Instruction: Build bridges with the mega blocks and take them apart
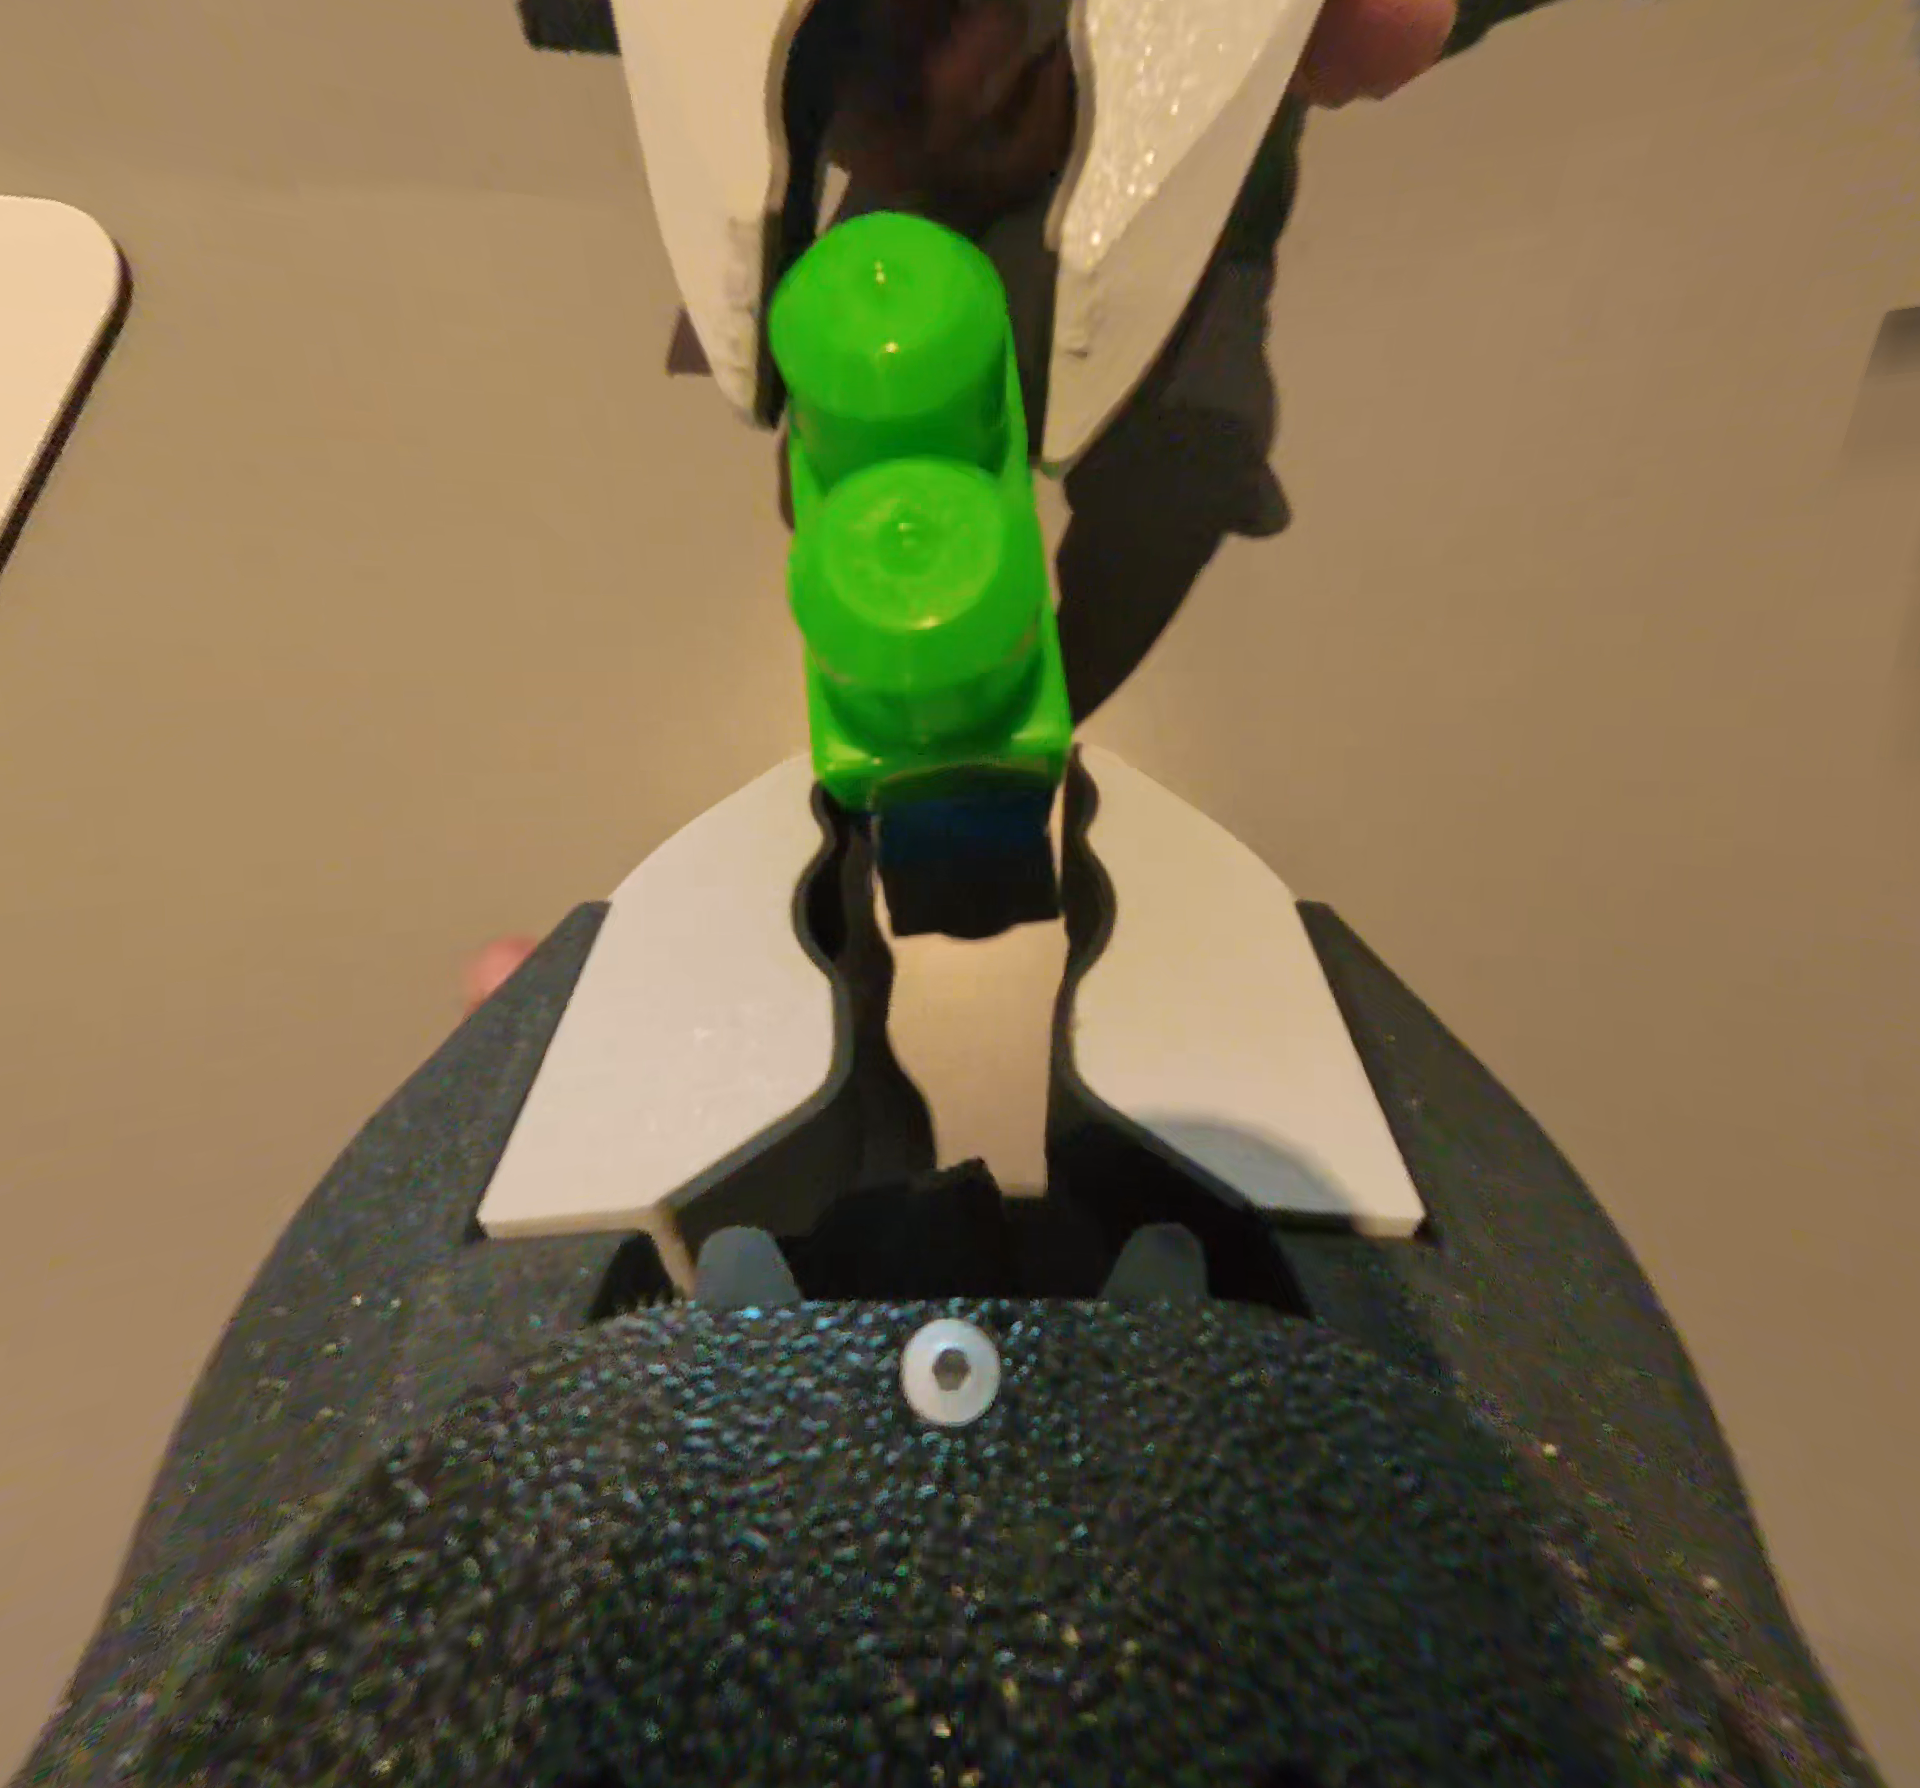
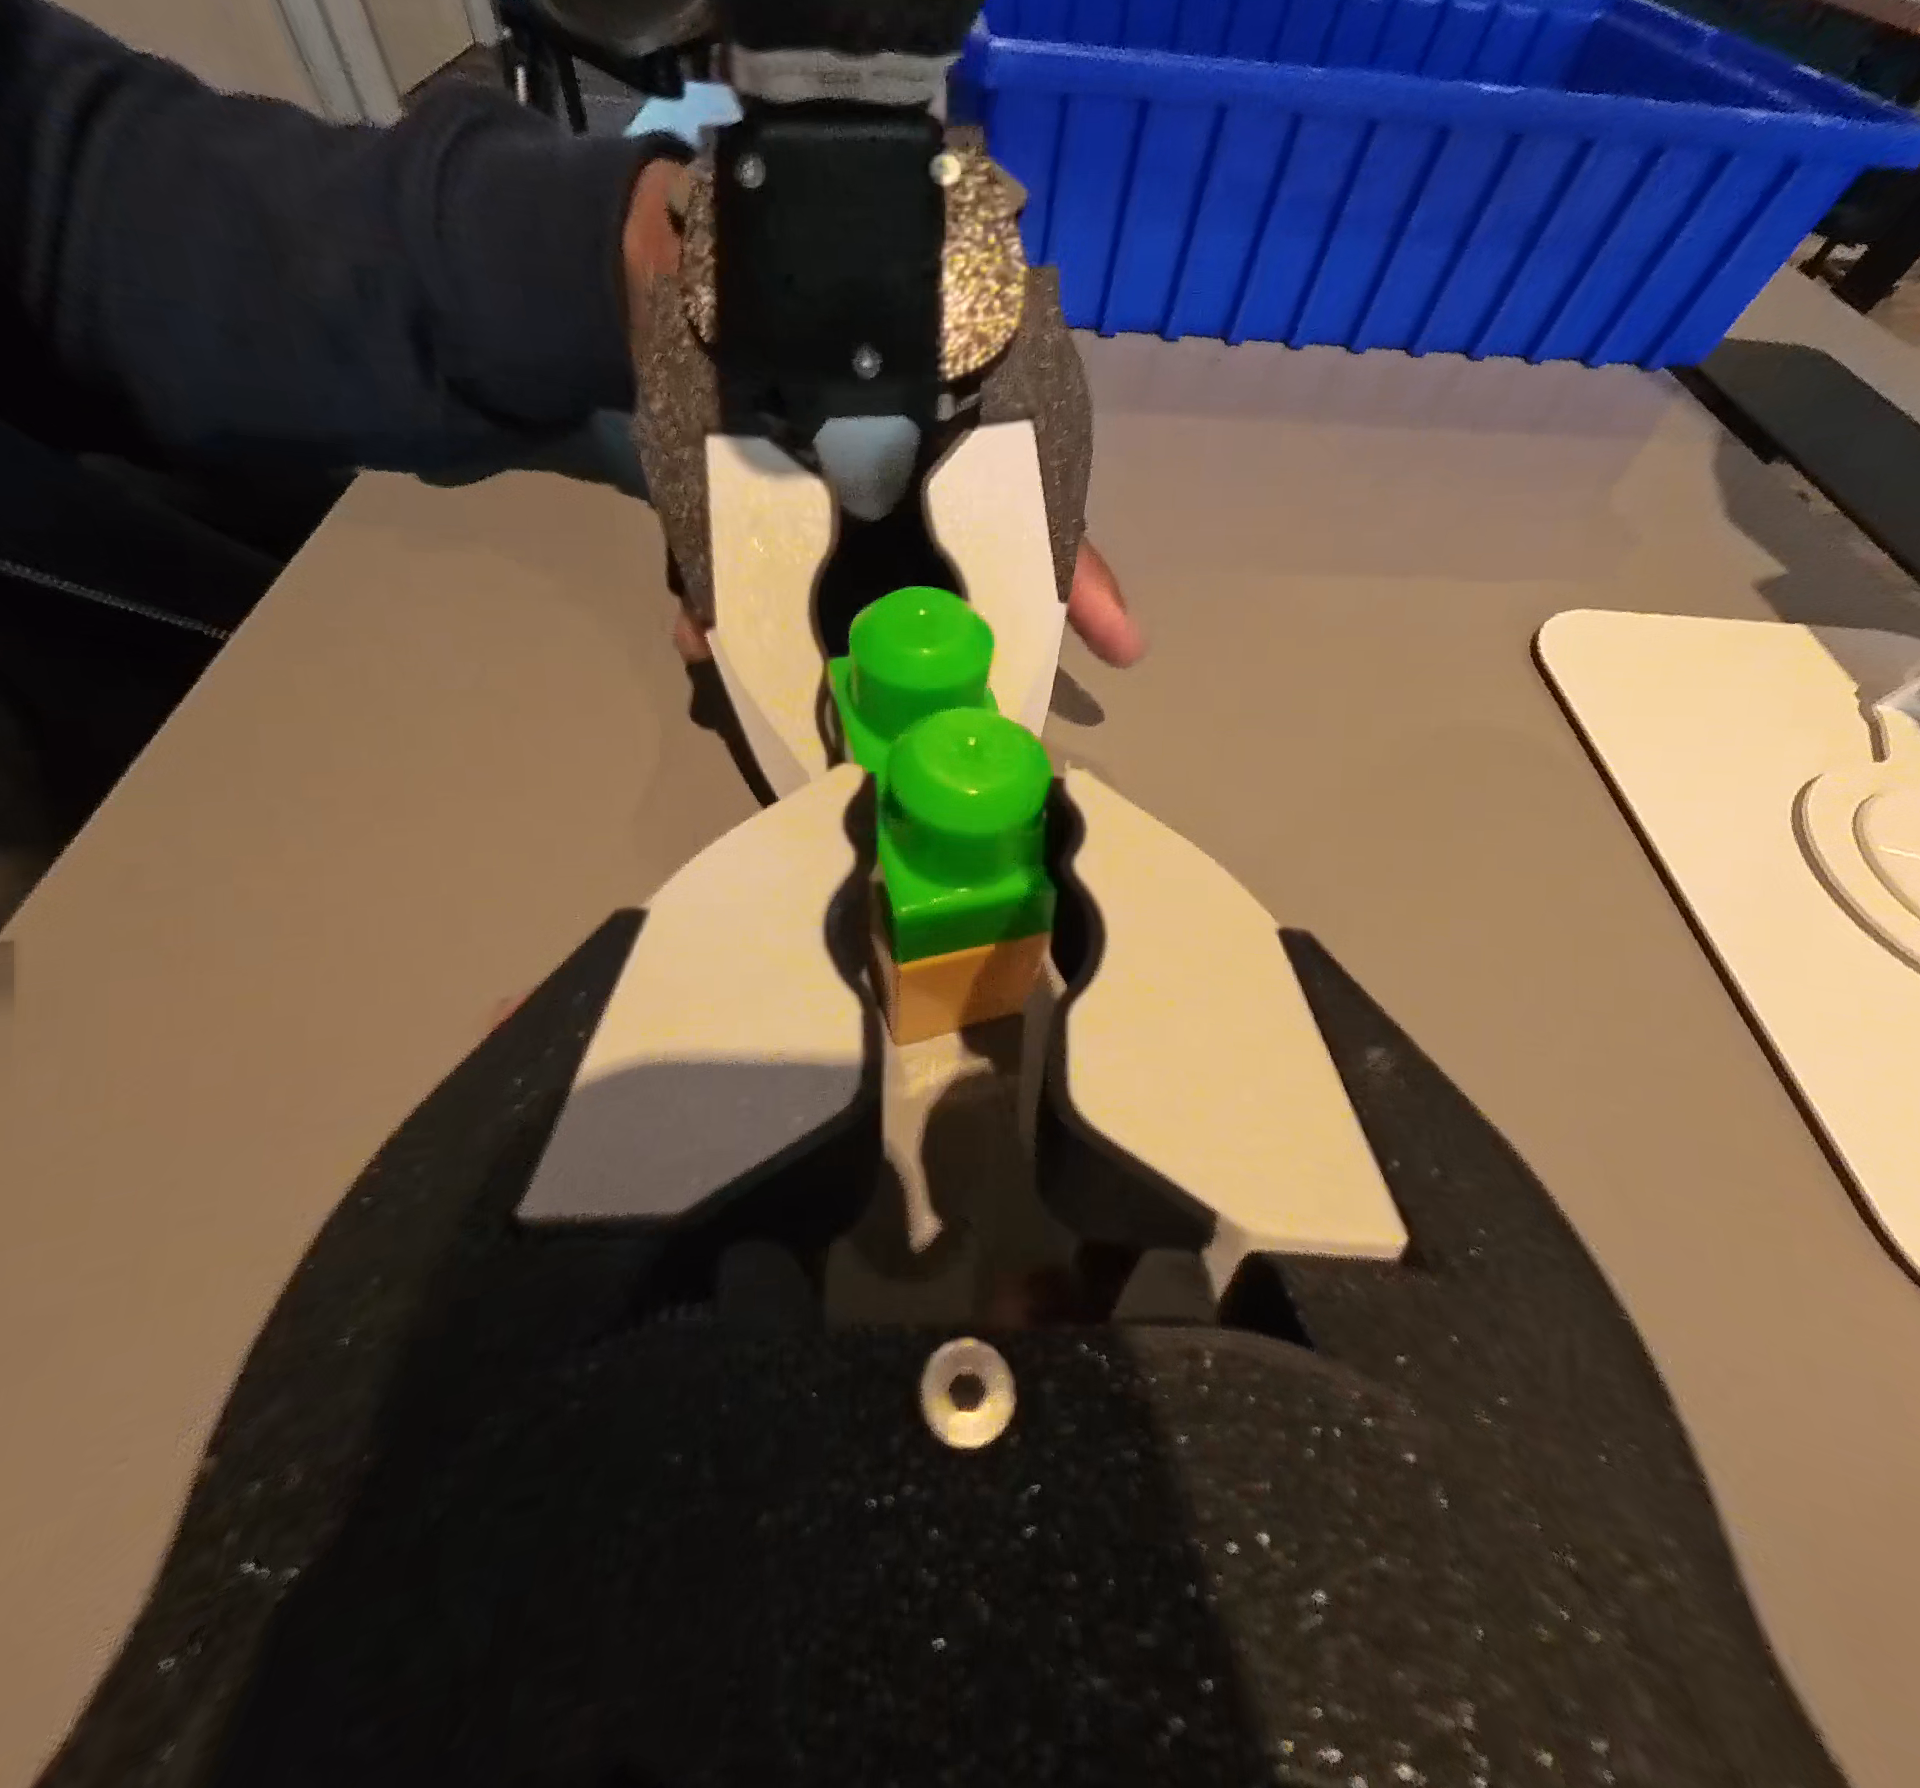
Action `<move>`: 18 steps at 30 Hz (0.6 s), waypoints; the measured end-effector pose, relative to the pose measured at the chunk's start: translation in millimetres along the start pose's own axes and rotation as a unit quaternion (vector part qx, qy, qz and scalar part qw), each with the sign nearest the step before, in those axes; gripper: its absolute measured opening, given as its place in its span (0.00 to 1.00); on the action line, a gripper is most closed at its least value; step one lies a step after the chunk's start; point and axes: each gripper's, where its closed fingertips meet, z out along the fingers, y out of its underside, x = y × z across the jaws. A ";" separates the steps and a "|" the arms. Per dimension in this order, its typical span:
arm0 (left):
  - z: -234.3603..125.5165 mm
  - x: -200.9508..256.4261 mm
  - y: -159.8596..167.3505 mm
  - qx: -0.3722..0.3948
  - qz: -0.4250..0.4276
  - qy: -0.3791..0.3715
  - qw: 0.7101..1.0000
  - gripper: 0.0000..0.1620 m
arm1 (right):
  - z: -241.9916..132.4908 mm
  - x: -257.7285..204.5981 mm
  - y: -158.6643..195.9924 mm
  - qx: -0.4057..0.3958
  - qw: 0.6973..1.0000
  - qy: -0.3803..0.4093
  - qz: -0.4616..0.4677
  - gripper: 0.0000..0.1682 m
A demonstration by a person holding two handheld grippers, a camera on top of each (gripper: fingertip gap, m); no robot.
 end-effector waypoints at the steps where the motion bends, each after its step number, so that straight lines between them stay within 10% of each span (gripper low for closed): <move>1: 1.3 -1.1 0.7 -0.005 0.003 -0.007 1.000 0.23 | 0.1 0.8 -1.3 0.002 1.000 0.002 0.007 0.17; 18: 2.6 -5.4 1.9 -0.038 -0.037 -0.052 0.997 0.22 | -0.4 3.3 1.4 -0.013 0.998 0.029 0.055 0.17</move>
